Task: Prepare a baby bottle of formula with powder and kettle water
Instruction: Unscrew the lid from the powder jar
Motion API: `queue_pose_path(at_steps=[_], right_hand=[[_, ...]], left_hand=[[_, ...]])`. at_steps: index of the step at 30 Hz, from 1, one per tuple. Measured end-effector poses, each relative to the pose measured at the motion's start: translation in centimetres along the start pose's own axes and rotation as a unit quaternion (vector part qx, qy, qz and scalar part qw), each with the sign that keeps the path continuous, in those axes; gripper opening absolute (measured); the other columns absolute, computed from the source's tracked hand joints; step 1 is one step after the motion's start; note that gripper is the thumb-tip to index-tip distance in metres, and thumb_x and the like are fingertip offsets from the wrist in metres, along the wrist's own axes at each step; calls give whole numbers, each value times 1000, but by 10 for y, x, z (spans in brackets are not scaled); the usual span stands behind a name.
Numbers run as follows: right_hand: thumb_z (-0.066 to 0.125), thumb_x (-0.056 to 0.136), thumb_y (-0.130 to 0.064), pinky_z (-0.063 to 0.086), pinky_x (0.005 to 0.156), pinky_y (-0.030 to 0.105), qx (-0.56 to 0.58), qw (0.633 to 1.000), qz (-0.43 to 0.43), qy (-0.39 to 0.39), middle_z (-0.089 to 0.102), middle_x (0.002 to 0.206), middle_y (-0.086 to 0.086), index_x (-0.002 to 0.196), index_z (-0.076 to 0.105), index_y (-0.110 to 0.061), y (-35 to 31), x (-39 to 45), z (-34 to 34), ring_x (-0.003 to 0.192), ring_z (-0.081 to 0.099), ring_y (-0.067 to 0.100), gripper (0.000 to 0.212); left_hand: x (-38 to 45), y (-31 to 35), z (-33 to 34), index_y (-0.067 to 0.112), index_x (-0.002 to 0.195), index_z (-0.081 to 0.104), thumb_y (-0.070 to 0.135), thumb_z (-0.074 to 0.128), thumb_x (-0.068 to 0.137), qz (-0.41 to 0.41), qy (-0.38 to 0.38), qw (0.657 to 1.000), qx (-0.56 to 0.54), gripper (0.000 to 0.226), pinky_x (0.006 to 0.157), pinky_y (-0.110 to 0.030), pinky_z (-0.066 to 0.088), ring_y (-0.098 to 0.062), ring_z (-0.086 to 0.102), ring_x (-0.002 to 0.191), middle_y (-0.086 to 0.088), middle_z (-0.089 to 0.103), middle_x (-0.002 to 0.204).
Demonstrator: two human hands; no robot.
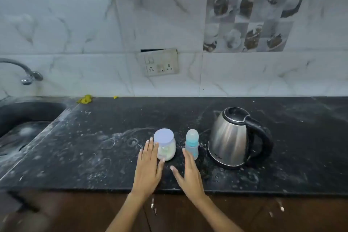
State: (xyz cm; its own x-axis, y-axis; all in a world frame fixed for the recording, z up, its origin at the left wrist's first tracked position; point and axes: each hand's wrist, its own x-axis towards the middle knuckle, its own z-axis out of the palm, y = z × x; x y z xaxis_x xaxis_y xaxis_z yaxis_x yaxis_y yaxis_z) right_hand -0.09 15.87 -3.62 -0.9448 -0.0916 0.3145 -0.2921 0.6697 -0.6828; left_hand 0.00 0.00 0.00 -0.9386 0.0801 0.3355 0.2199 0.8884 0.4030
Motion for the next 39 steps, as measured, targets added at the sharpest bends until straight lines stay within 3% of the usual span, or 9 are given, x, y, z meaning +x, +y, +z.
queue_pose_path(at_steps=[2,7,12,17,20,24,30,34,39], right_hand=[[38,77,-79,24,114,24,67,996,60,-14,24,159,6,152,20,-9,-7,19,8,147,22,18,103],[79,75,-44,22,114,25,119,983,138,-10,26,158,9,151,20,-6,-13,55,27,147,23,20,103],[87,60,-47,28,111,26,146,976,158,2,33,156,5,151,21,-7,-5,78,40,144,29,18,119],[86,52,-49,45,104,29,163,976,143,15,54,138,-4,142,37,-15,-2,87,50,127,50,11,107],[88,50,-47,51,93,29,152,979,134,21,61,123,-7,131,47,-18,-3,90,47,113,57,9,95],[92,50,-43,50,88,20,152,978,141,21,63,117,-10,130,48,-20,-3,93,48,108,59,5,94],[86,47,-50,55,83,30,147,975,163,24,66,109,-8,124,49,-17,-5,92,51,100,63,7,91],[84,46,-51,54,84,27,148,975,164,26,65,112,-7,127,49,-15,-10,93,49,102,63,7,95],[91,51,-36,48,77,11,167,970,173,23,64,104,-16,122,51,-20,-8,90,47,97,60,-7,83]], left_hand=[[13,-5,-6,20,153,13,59,10,91,4,-32,999,-33,74,120,-25,0,-7,2,148,5,3,159],[47,-17,-15,21,154,11,61,14,92,21,-89,994,-56,73,121,-31,1,-7,2,149,3,6,162],[76,-31,-16,20,152,16,65,23,89,72,-142,987,-34,78,120,-37,8,-14,11,149,-2,13,161],[97,-39,-14,16,148,31,65,36,83,105,-130,985,-39,81,110,-37,28,-21,37,137,-3,40,150],[115,-40,-15,19,150,27,59,56,82,121,-151,981,-26,84,110,-39,28,-23,35,137,-2,36,152],[140,-45,-14,28,150,26,60,57,82,186,-257,948,-17,82,114,-37,23,-23,30,142,-3,30,156],[139,-34,-11,26,148,33,47,44,97,270,-210,925,167,57,97,-38,35,-31,45,108,-14,42,141],[137,-41,-2,22,134,56,50,31,91,338,-128,900,243,56,68,-36,49,-26,55,75,-16,65,104],[152,-42,-17,29,153,8,61,18,92,349,-260,860,266,70,96,-39,36,-31,47,108,-18,45,129]])
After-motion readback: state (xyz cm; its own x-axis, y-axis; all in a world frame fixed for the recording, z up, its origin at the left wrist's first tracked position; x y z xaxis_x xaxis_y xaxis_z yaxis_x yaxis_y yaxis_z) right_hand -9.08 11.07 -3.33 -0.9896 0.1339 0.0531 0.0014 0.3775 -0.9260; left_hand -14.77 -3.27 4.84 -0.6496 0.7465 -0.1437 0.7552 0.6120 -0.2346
